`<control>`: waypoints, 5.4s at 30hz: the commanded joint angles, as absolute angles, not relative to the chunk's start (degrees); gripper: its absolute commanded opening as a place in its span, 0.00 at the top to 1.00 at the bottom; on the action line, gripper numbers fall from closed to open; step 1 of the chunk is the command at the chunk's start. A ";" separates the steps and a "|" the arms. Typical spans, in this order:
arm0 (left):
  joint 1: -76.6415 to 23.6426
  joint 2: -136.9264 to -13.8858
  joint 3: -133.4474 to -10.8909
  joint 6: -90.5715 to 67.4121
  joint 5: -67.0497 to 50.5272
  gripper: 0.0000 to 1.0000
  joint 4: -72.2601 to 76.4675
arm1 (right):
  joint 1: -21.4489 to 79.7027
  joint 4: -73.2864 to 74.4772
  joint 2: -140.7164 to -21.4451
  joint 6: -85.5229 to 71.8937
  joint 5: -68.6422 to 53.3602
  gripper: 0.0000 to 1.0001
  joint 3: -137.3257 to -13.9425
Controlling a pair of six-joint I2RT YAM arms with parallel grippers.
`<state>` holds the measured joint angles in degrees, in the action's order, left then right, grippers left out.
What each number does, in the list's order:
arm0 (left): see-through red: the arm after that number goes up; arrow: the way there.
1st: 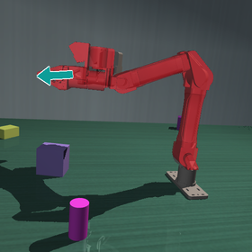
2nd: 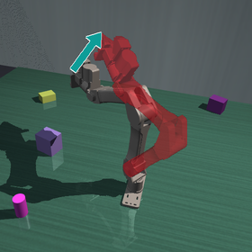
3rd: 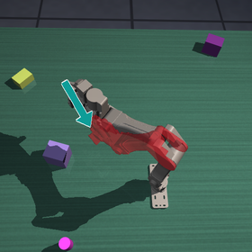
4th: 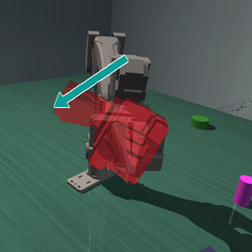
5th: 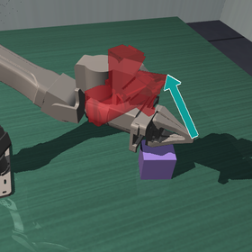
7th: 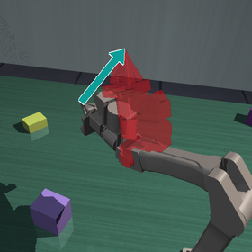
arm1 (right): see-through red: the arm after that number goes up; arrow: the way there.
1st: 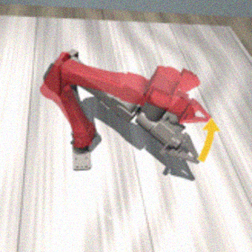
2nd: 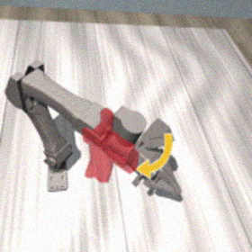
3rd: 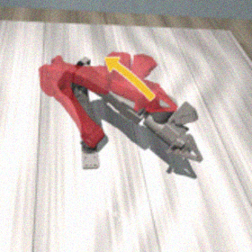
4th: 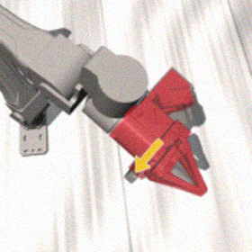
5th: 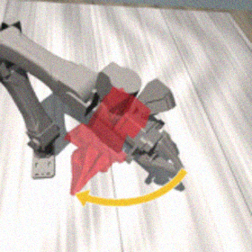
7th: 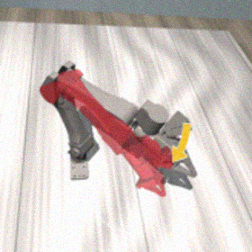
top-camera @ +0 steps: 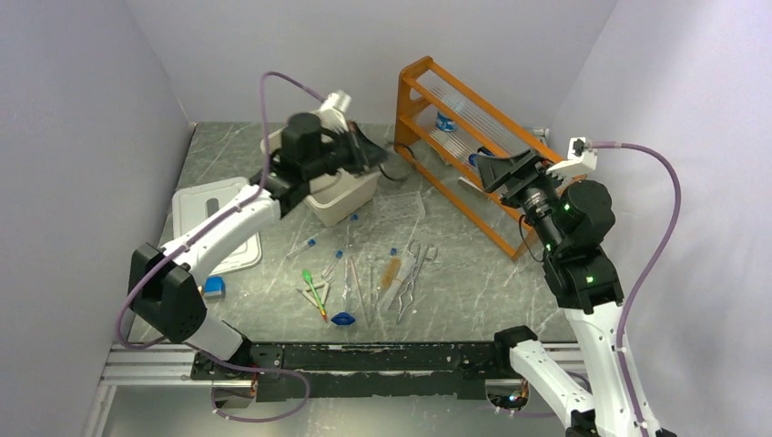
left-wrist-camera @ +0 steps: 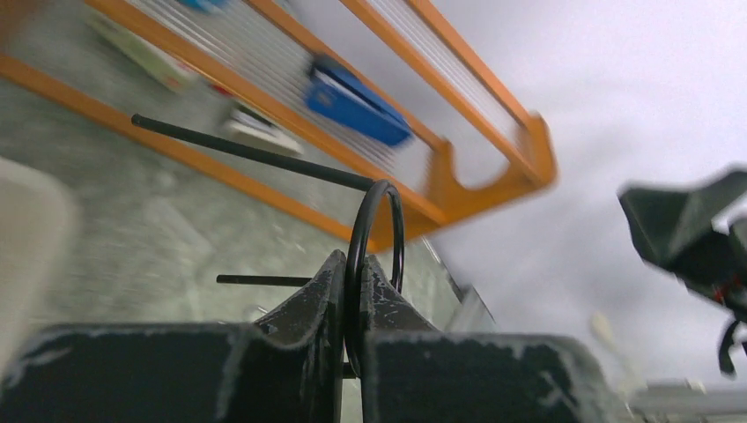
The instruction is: Organize the chemistry lab equipment
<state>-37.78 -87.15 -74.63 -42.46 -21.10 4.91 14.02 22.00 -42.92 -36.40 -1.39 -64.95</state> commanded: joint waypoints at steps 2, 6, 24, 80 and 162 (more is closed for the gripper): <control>-26.23 -86.30 -79.77 -40.14 -19.67 0.95 2.83 | 13.53 18.19 -45.37 -37.83 -5.25 0.26 -65.32; -19.66 -89.01 -80.33 -41.22 -19.78 0.95 3.94 | 13.47 16.52 -46.75 -38.56 -7.22 0.28 -64.96; -9.79 -107.16 -80.15 -50.49 -27.74 0.95 16.29 | 13.58 15.16 -48.33 -39.77 -8.70 0.31 -63.41; -10.90 -111.17 -96.98 -16.22 -6.58 0.32 -26.86 | 26.85 15.99 -58.56 -33.25 -4.74 0.39 -59.19; -24.29 -69.17 -58.46 -23.93 -19.48 0.28 -17.20 | 52.38 13.85 -81.91 -66.12 19.66 0.71 -37.34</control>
<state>-23.53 -70.11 -59.05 -22.81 -16.93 -19.84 52.10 16.29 -81.67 -64.07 17.52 -38.57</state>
